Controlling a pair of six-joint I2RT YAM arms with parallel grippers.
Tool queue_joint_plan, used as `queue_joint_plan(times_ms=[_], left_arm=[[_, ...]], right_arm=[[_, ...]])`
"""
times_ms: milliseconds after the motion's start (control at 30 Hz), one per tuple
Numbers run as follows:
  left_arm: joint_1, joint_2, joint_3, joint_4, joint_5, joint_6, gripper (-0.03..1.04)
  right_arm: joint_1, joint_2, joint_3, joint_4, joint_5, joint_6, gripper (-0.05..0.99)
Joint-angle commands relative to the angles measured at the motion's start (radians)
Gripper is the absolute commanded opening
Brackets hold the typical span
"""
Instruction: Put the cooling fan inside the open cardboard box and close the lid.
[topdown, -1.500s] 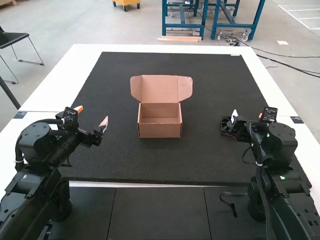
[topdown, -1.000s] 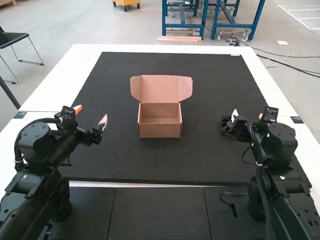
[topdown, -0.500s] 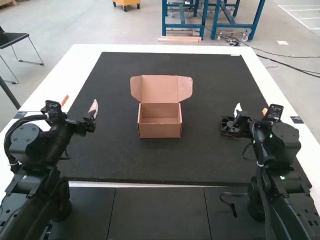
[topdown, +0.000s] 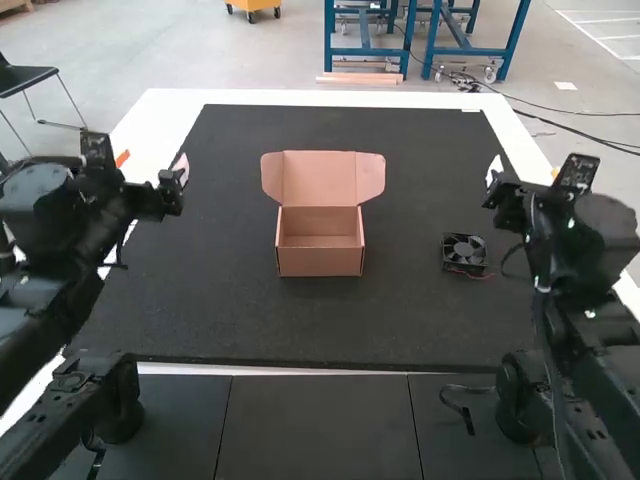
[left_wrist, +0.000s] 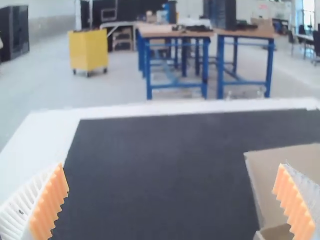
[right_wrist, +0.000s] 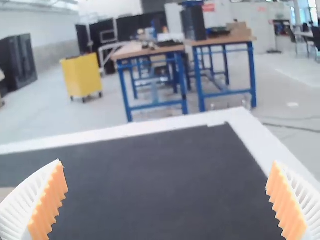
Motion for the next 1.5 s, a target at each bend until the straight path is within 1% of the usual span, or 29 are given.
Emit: queue_joint_plan(times_ms=[0, 67, 100, 133, 167, 200, 233, 267, 333, 367, 433, 467, 533, 567, 633, 733, 800, 833, 867, 967, 1000, 1067, 1167, 1467], left_arm=[[0.023, 0.14, 0.153, -0.024, -0.006, -0.038, 0.97], [0.034, 0.194, 0.222, -0.038, 0.009, -0.034, 0.97], [0.039, 0.209, 0.246, -0.042, 0.026, -0.027, 0.97], [0.039, 0.225, 0.269, -0.052, 0.037, -0.002, 0.97], [0.034, 0.243, 0.292, -0.073, 0.04, 0.016, 0.97], [0.031, 0.268, 0.315, -0.112, 0.054, 0.024, 0.96], [0.025, 0.294, 0.341, -0.171, 0.072, 0.035, 0.96], [0.016, 0.323, 0.363, -0.24, 0.108, 0.039, 0.96], [-0.016, 0.358, 0.397, -0.351, 0.128, 0.039, 0.96], [-0.038, 0.37, 0.412, -0.405, 0.146, 0.042, 0.96], [-0.086, 0.374, 0.433, -0.464, 0.151, 0.048, 0.96], [-0.113, 0.372, 0.444, -0.492, 0.151, 0.062, 0.96], [-0.167, 0.372, 0.461, -0.536, 0.151, 0.067, 0.96], [-0.191, 0.37, 0.464, -0.544, 0.151, 0.065, 0.96], [-0.23, 0.37, 0.466, -0.559, 0.144, 0.065, 0.96], [-0.267, 0.375, 0.467, -0.566, 0.1, 0.064, 0.96], [-0.282, 0.386, 0.469, -0.572, 0.071, 0.061, 0.96], [-0.286, 0.395, 0.47, -0.582, 0.057, 0.059, 0.96], [-0.29, 0.403, 0.476, -0.59, 0.045, 0.056, 0.96], [-0.283, 0.413, 0.498, -0.61, 0.037, 0.042, 0.96], [-0.279, 0.413, 0.499, -0.615, 0.036, 0.036, 0.96], [-0.271, 0.412, 0.506, -0.621, 0.034, 0.036, 0.96], [-0.262, 0.412, 0.504, -0.604, 0.036, 0.036, 0.96], [-0.267, 0.415, 0.473, -0.524, 0.034, 0.033, 0.96]], right_arm=[[-0.003, 0.15, 0.162, -0.059, 0.024, -0.01, 0.91], [-0.003, 0.239, 0.275, -0.15, 0.025, -0.011, 0.91], [-0.001, 0.282, 0.332, -0.202, 0.025, -0.011, 0.91], [-0.003, 0.326, 0.387, -0.244, 0.025, -0.011, 0.91], [-0.003, 0.371, 0.446, -0.3, 0.013, -0.013, 0.91], [0.0, 0.414, 0.496, -0.377, 0.002, -0.011, 0.91], [0.003, 0.451, 0.541, -0.431, 0.005, -0.002, 0.91], [-0.001, 0.484, 0.581, -0.489, 0.004, 0.024, 0.91], [-0.003, 0.517, 0.648, -0.578, -0.039, 0.065, 0.91], [-0.003, 0.526, 0.68, -0.609, -0.036, 0.081, 0.91], [-0.007, 0.549, 0.736, -0.676, -0.041, 0.097, 0.91], [-0.016, 0.561, 0.759, -0.699, -0.073, 0.113, 0.91], [-0.069, 0.576, 0.786, -0.748, -0.084, 0.097, 0.91], [-0.101, 0.584, 0.798, -0.756, -0.085, 0.096, 0.91], [-0.15, 0.61, 0.8, -0.768, -0.085, 0.05, 0.91], [-0.213, 0.672, 0.795, -0.768, -0.096, -0.013, 0.91], [-0.244, 0.722, 0.795, -0.764, -0.127, -0.034, 0.91], [-0.256, 0.747, 0.8, -0.762, -0.154, -0.039, 0.91], [-0.271, 0.773, 0.803, -0.764, -0.182, -0.051, 0.91], [-0.29, 0.862, 0.798, -0.765, -0.194, -0.1, 0.91], [-0.293, 0.888, 0.794, -0.765, -0.209, -0.108, 0.91], [-0.296, 0.931, 0.789, -0.767, -0.213, -0.122, 0.91], [-0.29, 0.983, 0.777, -0.767, -0.211, -0.133, 0.91], [-0.29, 1.086, 0.716, -0.767, -0.193, -0.133, 0.91]])
